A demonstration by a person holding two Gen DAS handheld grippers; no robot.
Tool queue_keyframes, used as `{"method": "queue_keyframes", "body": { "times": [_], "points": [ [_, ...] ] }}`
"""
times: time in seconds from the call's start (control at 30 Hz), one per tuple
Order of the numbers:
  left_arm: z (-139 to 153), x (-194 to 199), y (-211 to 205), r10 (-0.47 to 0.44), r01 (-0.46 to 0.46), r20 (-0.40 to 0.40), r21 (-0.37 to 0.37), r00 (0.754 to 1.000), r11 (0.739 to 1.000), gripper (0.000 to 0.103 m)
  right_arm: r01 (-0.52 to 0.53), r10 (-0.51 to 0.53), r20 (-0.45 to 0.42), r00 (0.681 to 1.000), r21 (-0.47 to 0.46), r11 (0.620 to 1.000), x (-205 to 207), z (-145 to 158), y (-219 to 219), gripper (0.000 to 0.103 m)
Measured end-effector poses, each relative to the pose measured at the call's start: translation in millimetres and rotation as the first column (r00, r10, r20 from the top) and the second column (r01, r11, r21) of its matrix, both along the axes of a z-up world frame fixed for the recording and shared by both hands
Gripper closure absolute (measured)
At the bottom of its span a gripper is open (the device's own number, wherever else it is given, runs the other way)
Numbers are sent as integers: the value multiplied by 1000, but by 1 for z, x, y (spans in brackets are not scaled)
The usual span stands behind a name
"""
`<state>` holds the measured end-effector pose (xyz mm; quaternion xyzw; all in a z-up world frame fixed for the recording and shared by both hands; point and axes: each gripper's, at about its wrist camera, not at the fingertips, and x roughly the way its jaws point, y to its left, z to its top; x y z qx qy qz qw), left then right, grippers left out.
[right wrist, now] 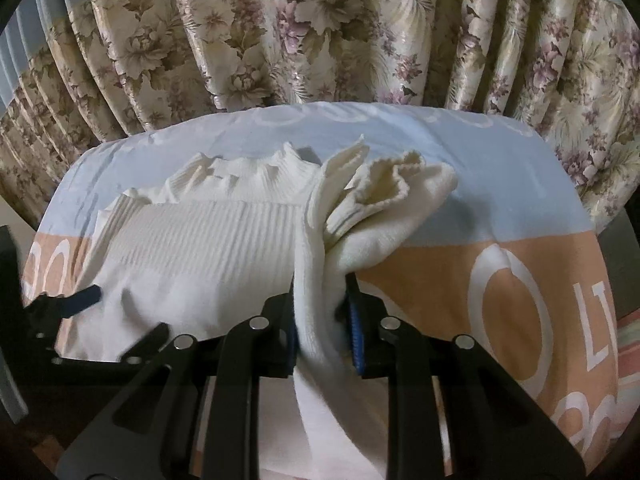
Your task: Fold small clothes
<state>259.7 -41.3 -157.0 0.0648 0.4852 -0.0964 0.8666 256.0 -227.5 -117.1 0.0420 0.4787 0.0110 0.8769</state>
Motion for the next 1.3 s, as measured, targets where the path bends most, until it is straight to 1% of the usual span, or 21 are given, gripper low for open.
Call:
{"method": "queue_keyframes", "body": {
  "times": [0.13,0.23,0.27,0.43,0.57,0.67,0.8,0.87,0.9,0.93,0.97,1.0,1.07,1.1,1.17,1.2,1.23,1.3],
  "points": [
    [15,2,41,28,-28,14,-1,1000,1000,1,1,-1,0,1000,-3,1000,5,6,24,83],
    [19,3,72,64,-67,54,43,996,997,2,-19,19,5,1000,-12,1000,10,12,52,84],
    [20,3,83,77,-80,60,47,995,996,1,-25,25,8,1000,-11,1000,11,14,62,84],
    [21,0,131,111,-112,63,9,992,994,2,-57,57,12,998,-9,998,22,17,112,85],
    [21,-6,163,156,-158,74,19,985,987,2,-105,105,0,994,-9,994,30,4,165,85],
    [23,-13,184,194,-197,79,22,978,980,2,-119,119,-11,993,-3,993,28,-11,192,85],
    [25,-20,206,234,-236,83,25,969,971,2,-157,156,-80,985,-4,988,26,-38,219,86],
    [26,-22,213,248,-250,78,16,966,968,2,-165,163,-81,983,-15,986,23,-45,225,85],
    [26,-23,214,249,-251,77,14,965,968,2,-177,175,-74,982,-22,984,23,-44,227,82],
    [28,-24,214,250,-251,78,11,965,968,2,-186,185,-75,980,-5,983,23,-42,227,72],
    [29,-25,214,249,-251,80,10,965,968,2,-206,210,-80,974,53,977,24,-40,225,67],
    [30,-25,213,248,-249,82,8,965,968,2,-218,225,-82,971,86,972,24,-37,222,63],
    [33,-26,212,240,-242,85,6,967,970,2,-240,250,-74,965,120,963,21,-27,214,63],
    [34,-26,212,239,-240,86,8,967,971,2,-251,262,-63,963,140,958,18,-19,207,63],
    [37,-26,208,231,-233,93,13,968,972,2,-247,258,-45,965,178,953,12,-7,191,57],
    [38,-25,207,229,-231,94,14,969,973,2,-242,254,-36,967,201,949,9,-2,181,51],
    [38,-25,206,228,-230,94,13,969,973,2,-235,247,-28,969,219,947,8,3,171,48],
    [40,-23,203,221,-222,87,-1,971,975,2,-210,217,-7,976,218,953,4,13,146,48]
  ]
}}
